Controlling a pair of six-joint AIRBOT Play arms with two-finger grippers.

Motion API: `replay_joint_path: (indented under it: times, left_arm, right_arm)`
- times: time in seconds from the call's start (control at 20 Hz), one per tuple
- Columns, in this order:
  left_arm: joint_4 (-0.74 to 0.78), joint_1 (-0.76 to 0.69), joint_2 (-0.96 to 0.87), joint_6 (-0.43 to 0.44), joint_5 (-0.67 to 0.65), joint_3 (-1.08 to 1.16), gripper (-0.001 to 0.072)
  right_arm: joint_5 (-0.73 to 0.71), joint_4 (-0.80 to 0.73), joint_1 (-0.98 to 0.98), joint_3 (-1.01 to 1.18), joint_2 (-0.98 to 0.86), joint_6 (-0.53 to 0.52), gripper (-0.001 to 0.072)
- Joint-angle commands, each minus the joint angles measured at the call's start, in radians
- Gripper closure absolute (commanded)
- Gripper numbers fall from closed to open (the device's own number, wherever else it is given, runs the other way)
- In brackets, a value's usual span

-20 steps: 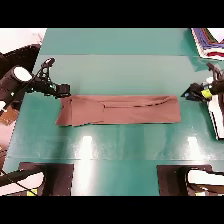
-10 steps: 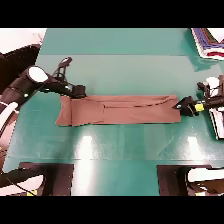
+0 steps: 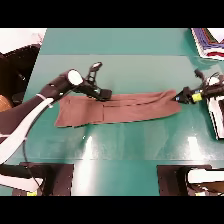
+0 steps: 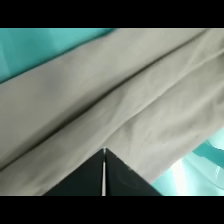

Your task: Fold the shirts.

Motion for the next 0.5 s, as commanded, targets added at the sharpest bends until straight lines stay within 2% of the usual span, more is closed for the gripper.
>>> replay_joint_path:
  times: [0.0, 0.15, 0.45]
  left_arm:
    - [-0.004, -0.058, -0.132, -0.014, -0.011, 0.111, 0.0684]
    - [-0.034, -0.079, -0.193, -0.015, -0.022, 0.165, 0.0684]
    - [-0.058, -0.088, -0.234, -0.013, -0.001, 0.183, 0.0684]
  right_arm:
    - [0.034, 0.033, 0.059, 0.119, 0.127, 0.072, 0.0696]
    - [0.039, 0.033, 0.148, 0.240, 0.199, 0.169, 0.0696]
    - [0.040, 0.034, 0.351, 0.434, 0.186, 0.221, 0.0696]
